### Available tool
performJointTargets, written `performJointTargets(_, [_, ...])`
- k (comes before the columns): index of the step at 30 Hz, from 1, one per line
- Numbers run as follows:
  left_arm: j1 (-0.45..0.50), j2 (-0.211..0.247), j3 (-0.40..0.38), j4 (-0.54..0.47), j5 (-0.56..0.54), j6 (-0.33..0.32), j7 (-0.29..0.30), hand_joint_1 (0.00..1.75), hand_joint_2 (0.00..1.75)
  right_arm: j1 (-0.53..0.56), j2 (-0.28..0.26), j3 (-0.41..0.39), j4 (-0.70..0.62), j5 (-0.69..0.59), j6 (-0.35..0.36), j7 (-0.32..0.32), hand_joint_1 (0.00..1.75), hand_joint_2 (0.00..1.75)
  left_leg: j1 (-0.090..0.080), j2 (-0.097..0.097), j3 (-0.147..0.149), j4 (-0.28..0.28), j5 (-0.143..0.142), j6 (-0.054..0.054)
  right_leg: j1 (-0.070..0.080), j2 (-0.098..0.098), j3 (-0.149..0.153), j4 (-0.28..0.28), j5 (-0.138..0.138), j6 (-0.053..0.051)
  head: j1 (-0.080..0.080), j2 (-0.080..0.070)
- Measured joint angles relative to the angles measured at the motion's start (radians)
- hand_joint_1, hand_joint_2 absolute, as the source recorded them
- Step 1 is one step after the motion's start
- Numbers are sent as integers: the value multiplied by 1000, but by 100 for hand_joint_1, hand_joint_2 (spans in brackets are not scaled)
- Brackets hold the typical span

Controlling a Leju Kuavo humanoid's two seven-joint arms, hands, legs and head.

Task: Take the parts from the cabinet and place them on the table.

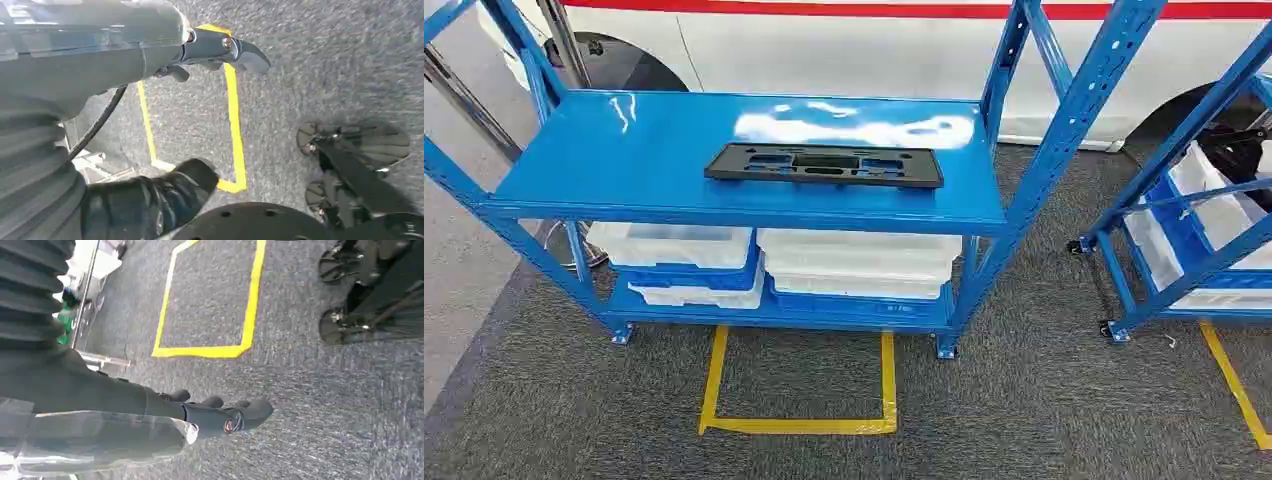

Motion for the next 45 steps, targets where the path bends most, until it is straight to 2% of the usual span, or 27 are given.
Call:
performJointTargets(11, [-97,6,-187,21,183,80,50,0,0,-176,0,5,39,-184,-90,71,0,0,0,0,2,1,1,0,0,0,2,0,0,0,0,0])
performJointTargets(16, [-132,7,-256,38,253,108,66,0,0,-277,5,-9,47,-275,-124,43,0,0,0,0,3,1,1,0,0,0,2,1,1,0,0,0])
performJointTargets(21, [-140,8,-287,52,317,134,65,0,0,-280,18,5,-60,-337,-140,6,0,0,0,0,6,1,1,0,0,-2,1,1,0,0,0,0])
performJointTargets(22, [-142,8,-294,54,326,137,65,0,0,-277,17,5,-78,-352,-132,-6,0,175,0,0,5,1,1,0,0,-2,1,1,0,0,0,0])
performJointTargets(26, [-158,7,-326,62,360,146,64,0,0,-279,14,13,-108,-391,-45,-85,0,175,0,-1,4,1,1,0,0,-2,0,1,0,0,0,0])
performJointTargets(35, [-188,6,-398,78,436,173,66,0,0,-286,14,32,-280,-441,199,-240,0,175,0,-1,4,2,1,0,0,-2,1,1,1,0,0,0])
performJointTargets(41, [-206,3,-441,87,475,190,68,0,0,-284,16,72,-408,-464,358,-321,0,175,0,-1,4,1,1,0,0,-2,0,1,1,0,0,0])
performJointTargets(45, [-214,-1,-461,91,484,195,77,0,0,-274,20,125,-509,-475,446,-347,0,175,0,-1,4,2,1,0,-1,-2,0,1,1,0,0,0])
